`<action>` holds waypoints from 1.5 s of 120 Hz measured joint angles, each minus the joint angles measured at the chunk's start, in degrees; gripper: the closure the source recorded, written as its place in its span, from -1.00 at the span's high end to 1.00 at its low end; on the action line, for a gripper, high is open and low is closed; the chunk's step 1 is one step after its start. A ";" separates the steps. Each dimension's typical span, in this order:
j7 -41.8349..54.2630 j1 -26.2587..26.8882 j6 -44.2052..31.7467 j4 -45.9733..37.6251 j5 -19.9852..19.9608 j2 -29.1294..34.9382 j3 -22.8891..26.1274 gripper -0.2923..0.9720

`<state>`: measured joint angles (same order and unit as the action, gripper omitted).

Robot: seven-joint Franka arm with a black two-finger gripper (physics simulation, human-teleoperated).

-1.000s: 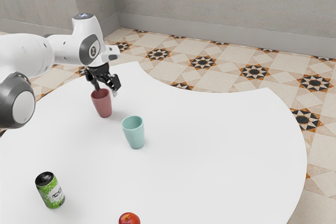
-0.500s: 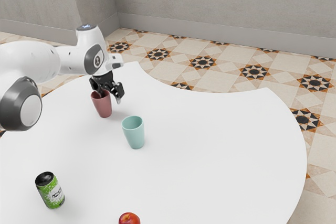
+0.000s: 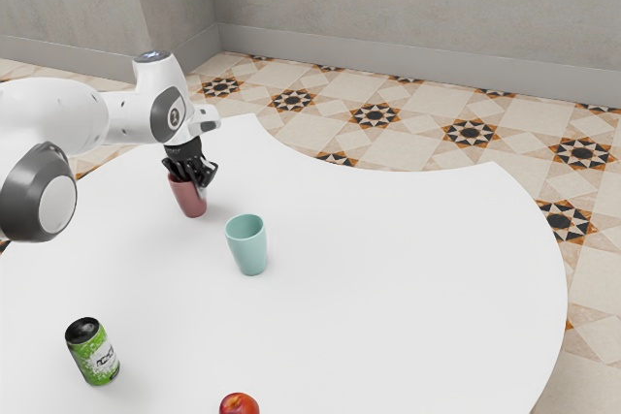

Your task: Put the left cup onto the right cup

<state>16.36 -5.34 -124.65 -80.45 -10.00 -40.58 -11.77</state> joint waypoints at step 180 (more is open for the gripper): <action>-9.51 12.26 11.92 -18.18 7.16 24.52 7.25 -0.70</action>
<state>6.84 6.92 -112.72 -98.63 -2.84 -16.06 -4.52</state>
